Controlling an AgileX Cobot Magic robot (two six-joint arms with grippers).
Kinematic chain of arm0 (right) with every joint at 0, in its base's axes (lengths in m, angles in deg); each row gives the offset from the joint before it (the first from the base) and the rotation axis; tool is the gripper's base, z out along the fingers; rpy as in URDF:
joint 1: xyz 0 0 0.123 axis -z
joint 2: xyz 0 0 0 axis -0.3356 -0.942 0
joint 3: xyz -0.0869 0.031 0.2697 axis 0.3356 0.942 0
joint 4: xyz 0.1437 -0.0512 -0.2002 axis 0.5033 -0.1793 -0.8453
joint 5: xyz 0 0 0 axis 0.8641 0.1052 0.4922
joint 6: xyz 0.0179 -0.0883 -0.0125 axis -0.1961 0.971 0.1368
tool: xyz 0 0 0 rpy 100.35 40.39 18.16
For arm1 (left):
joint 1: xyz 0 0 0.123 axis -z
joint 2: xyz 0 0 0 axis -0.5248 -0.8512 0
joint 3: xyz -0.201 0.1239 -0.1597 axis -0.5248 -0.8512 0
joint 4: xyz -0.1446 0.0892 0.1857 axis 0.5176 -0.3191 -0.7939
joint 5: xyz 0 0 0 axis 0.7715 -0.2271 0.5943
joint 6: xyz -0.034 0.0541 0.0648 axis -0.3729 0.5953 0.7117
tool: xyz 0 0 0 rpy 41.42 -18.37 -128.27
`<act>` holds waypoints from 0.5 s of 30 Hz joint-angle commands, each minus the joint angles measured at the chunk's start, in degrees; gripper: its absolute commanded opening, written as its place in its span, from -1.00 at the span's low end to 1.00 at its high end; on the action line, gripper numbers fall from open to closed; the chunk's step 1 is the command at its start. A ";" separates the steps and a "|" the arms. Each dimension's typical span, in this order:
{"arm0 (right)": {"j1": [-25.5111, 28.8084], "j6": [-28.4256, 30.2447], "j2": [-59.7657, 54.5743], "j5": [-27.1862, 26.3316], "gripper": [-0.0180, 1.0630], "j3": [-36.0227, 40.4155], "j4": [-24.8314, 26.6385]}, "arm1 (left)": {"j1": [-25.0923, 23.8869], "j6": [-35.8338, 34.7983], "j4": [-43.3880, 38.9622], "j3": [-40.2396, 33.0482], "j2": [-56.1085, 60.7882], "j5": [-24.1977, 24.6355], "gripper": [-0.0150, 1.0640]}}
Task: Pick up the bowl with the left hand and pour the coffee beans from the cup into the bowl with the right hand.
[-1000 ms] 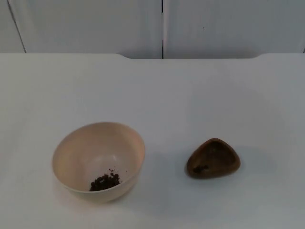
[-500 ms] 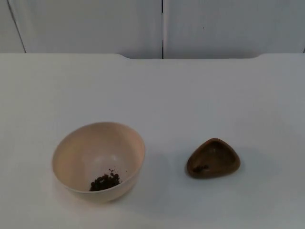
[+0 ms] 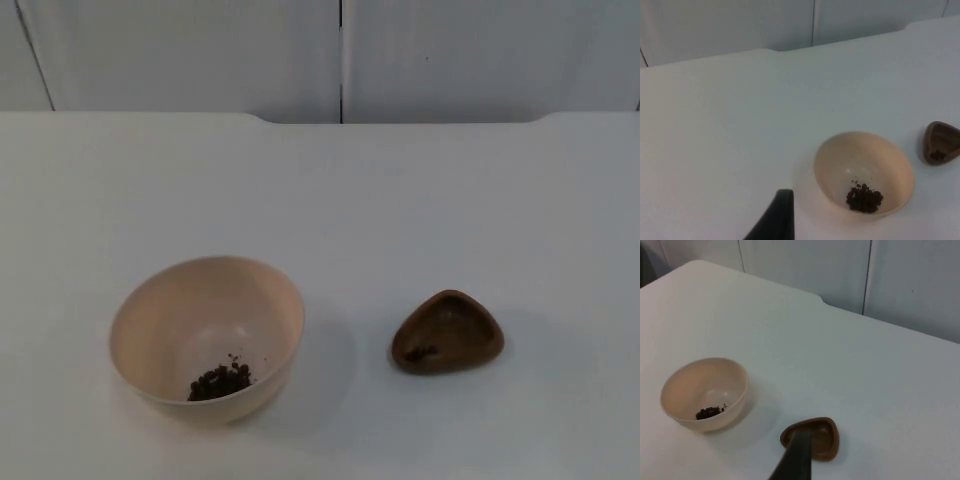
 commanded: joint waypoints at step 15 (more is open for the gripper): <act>0.09 0.05 16.61 7.74 0.52 2.26 0.19 | 0.01 3.13 2.92 -6.48 12.08 6.41 0.87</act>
